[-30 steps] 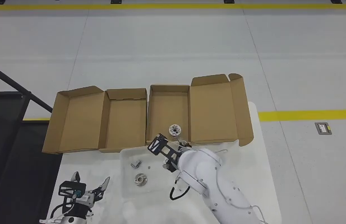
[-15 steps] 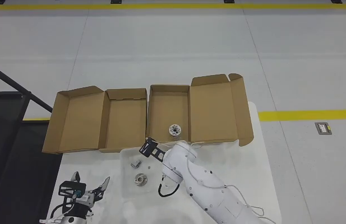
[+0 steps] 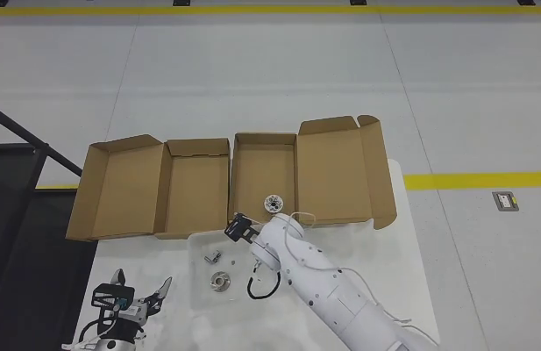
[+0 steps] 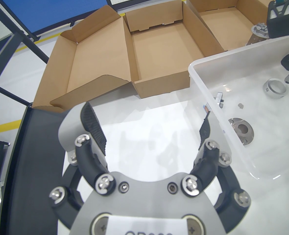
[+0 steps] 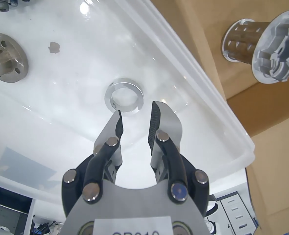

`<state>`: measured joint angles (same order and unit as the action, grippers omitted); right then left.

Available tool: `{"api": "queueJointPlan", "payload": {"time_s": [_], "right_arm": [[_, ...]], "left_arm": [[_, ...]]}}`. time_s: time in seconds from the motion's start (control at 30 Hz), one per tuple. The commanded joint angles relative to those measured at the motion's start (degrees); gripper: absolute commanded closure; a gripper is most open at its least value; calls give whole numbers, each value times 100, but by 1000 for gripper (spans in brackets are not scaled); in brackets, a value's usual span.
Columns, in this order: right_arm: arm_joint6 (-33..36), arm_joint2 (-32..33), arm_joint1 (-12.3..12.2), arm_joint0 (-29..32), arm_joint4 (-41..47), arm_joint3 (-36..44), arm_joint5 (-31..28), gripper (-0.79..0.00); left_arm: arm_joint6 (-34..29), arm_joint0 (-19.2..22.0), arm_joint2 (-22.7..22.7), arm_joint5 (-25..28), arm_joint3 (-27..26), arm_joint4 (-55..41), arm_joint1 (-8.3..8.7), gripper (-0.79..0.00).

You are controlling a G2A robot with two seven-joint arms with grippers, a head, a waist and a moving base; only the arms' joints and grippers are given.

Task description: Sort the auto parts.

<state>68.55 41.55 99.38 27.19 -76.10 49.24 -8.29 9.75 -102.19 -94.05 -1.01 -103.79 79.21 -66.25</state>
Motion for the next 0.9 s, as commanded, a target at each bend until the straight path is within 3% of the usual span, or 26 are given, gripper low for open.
{"api": "queueJointPlan", "payload": {"time_s": [0.0,0.3,0.4,0.87], "right_arm": [[-108,-18,41,-55,54,-182,-12,-286],[-417,-105,219,-262,188,-766,18,-274],[-494,-124,273,-316,228,-936,19,-191],[-737,-176,470,-503,293,-1498,53,-215]], "left_arm": [[0,0,0,0,0,0,0,-785],[0,0,0,0,0,0,0,-785],[0,0,0,0,0,0,0,-785],[0,0,0,0,0,0,0,-785]]}}
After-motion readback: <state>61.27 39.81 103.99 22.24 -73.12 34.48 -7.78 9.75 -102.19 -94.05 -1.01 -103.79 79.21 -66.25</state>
